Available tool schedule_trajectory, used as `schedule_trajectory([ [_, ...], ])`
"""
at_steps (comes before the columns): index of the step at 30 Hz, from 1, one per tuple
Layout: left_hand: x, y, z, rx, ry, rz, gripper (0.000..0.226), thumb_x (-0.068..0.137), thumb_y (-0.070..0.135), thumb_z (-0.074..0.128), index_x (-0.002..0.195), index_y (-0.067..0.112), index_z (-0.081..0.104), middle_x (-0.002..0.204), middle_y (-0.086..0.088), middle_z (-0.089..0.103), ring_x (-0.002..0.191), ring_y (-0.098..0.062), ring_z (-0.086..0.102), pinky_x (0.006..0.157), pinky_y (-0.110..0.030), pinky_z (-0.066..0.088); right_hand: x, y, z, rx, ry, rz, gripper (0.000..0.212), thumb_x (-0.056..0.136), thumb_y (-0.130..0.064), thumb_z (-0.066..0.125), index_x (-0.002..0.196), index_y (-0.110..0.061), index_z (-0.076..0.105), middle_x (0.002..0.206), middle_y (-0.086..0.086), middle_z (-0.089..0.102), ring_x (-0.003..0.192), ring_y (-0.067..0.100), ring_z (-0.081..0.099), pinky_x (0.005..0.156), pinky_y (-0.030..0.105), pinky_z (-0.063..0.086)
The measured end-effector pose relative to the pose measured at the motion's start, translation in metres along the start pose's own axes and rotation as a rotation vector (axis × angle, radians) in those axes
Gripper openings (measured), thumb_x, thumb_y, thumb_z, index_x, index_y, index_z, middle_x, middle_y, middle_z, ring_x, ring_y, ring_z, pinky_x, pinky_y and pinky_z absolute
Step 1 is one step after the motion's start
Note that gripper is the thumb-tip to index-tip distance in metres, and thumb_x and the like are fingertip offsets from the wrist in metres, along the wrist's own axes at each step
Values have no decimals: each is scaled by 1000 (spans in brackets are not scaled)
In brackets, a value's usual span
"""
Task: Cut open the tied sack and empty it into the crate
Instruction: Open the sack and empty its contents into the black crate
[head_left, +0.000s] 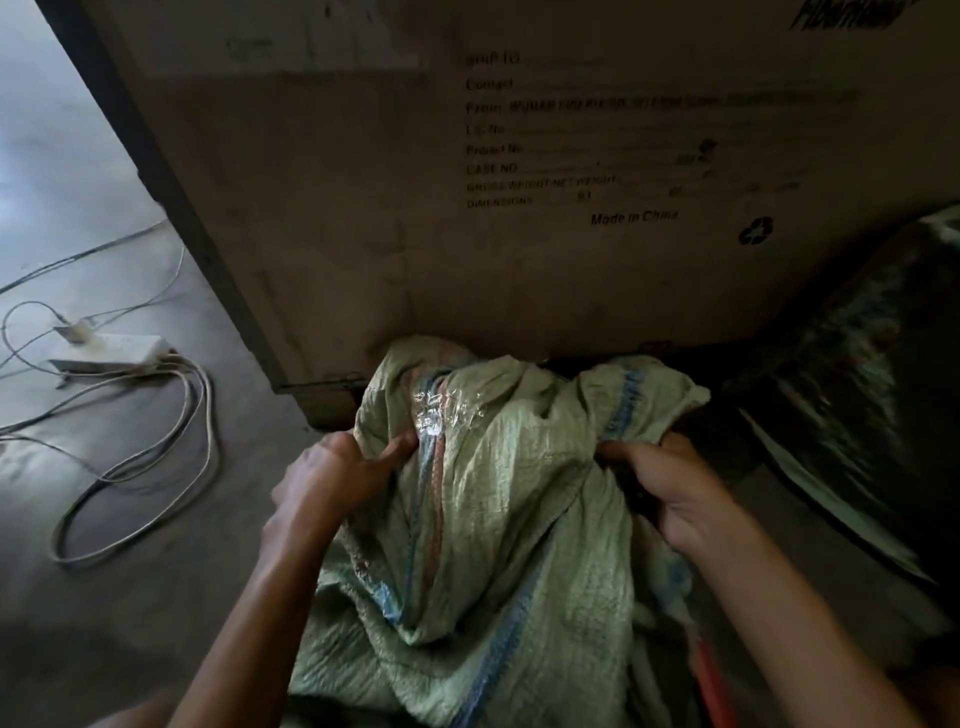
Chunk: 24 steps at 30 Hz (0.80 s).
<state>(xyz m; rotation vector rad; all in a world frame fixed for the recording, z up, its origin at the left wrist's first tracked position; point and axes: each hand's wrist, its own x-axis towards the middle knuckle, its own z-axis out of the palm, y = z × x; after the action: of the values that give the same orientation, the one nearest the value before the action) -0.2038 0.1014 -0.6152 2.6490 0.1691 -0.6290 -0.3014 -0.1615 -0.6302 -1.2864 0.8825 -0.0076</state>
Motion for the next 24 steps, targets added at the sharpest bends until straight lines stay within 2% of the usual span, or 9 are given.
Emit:
schedule_trajectory([
  [2, 1, 4, 3, -34, -9, 60, 58, 84, 76, 51, 90, 19, 62, 107, -11, 69, 97, -30, 64, 93, -45, 57, 8, 6, 15, -58, -31, -10, 33, 80, -16, 78, 112, -15, 72, 104, 10, 75, 93, 30, 72, 74, 39, 61],
  [5, -9, 25, 1, -45, 131, 153, 45, 95, 55, 55, 114, 15, 66, 115, -14, 70, 105, -35, 65, 93, -42, 54, 7, 5, 37, -55, -63, -24, 36, 83, -31, 72, 119, -24, 68, 113, 4, 73, 99, 28, 69, 91, 49, 56],
  [8, -42, 53, -17, -331, 186, 178, 28, 101, 30, 52, 121, 14, 64, 118, -14, 71, 110, -35, 64, 90, -37, 50, -24, -12, 53, 72, -15, -35, 39, 87, -33, 68, 124, -24, 61, 117, 3, 70, 102, 25, 67, 94, 45, 54],
  [11, -88, 75, -47, -709, 93, 169, 30, 105, 21, 48, 133, 21, 58, 115, 5, 69, 106, -17, 64, 94, -31, 49, -73, -40, 59, 290, -45, 5, 25, 92, -26, 63, 115, -19, 69, 110, 5, 75, 96, 22, 73, 82, 38, 60],
  [14, -129, 78, -80, -1021, -31, 173, 35, 107, 23, 45, 142, 25, 53, 128, 3, 68, 121, -17, 64, 108, -46, 51, -136, -79, 64, 551, -143, 225, 27, 94, -21, 57, 115, -9, 68, 92, 8, 76, 79, 16, 75, 66, 28, 61],
  [17, -173, 74, -122, -1133, -44, 151, 44, 100, 36, 52, 144, 29, 53, 140, 2, 65, 133, -19, 59, 114, -53, 44, -207, -117, 65, 620, -172, 273, 57, 80, -25, 64, 133, -3, 60, 121, 16, 70, 115, 28, 66, 103, 43, 51],
  [19, -211, 84, -159, -1097, -14, 194, 41, 101, 30, 54, 141, 24, 56, 137, 1, 67, 130, -19, 61, 113, -52, 45, -257, -146, 63, 666, -186, 280, 71, 72, -27, 71, 136, -1, 56, 133, 19, 63, 127, 32, 58, 111, 49, 42],
  [22, -264, 120, -236, -1017, -9, 295, 36, 105, 13, 53, 140, 10, 55, 128, 0, 69, 121, -13, 65, 108, -37, 51, -329, -212, 54, 743, -186, 277, 56, 71, -23, 67, 121, 1, 63, 114, 16, 73, 105, 24, 71, 94, 37, 57],
  [24, -288, 148, -288, -936, -13, 359, 36, 104, 7, 54, 139, 5, 54, 129, -5, 69, 120, -14, 64, 108, -38, 52, -372, -260, 50, 720, -155, 231, 41, 78, -16, 58, 114, 1, 64, 97, 9, 78, 88, 17, 75, 76, 29, 62],
])
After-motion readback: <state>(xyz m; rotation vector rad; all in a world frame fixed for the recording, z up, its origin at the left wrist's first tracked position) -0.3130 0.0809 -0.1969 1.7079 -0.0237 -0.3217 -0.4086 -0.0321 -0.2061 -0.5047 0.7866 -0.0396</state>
